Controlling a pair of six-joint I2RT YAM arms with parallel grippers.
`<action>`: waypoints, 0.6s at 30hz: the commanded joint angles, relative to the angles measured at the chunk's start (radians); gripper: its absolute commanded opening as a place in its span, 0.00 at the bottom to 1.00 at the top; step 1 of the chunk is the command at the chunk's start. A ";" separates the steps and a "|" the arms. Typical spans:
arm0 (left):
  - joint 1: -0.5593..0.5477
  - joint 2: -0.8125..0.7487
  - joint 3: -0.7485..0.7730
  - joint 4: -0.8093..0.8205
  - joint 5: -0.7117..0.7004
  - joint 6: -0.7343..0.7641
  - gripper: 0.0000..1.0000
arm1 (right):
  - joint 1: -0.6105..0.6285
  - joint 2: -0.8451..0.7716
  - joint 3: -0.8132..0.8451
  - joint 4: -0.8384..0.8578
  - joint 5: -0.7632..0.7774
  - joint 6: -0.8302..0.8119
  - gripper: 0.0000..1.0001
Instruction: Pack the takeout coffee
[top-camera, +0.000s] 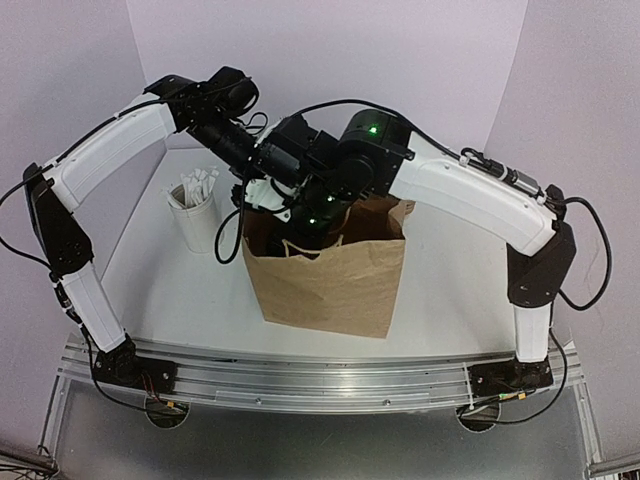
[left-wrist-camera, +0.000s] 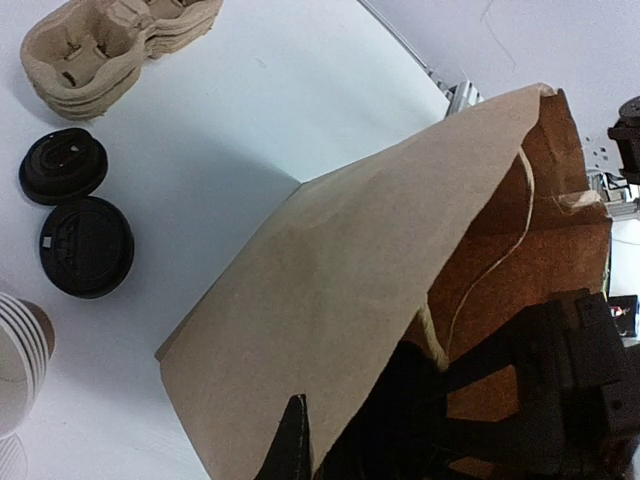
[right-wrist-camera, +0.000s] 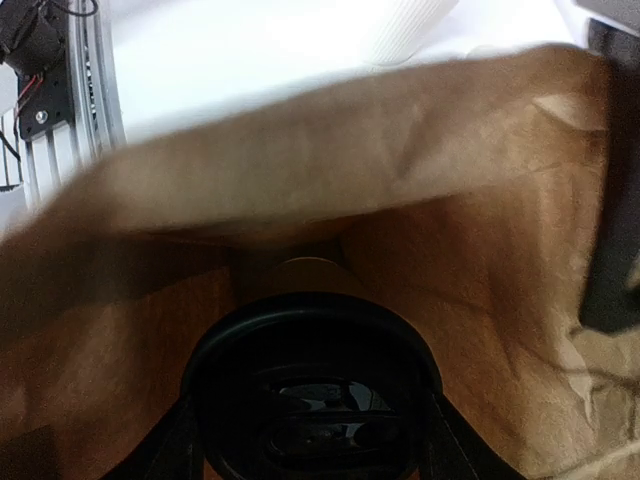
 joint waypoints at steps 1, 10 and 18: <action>-0.005 -0.012 0.025 -0.045 0.050 0.070 0.00 | -0.005 0.018 -0.055 -0.026 0.016 -0.005 0.22; -0.022 0.001 0.034 -0.030 0.089 0.072 0.00 | -0.038 0.064 -0.061 -0.024 -0.005 -0.007 0.20; -0.031 0.000 0.022 -0.032 0.100 0.088 0.00 | -0.038 0.146 0.035 -0.011 0.069 -0.109 0.19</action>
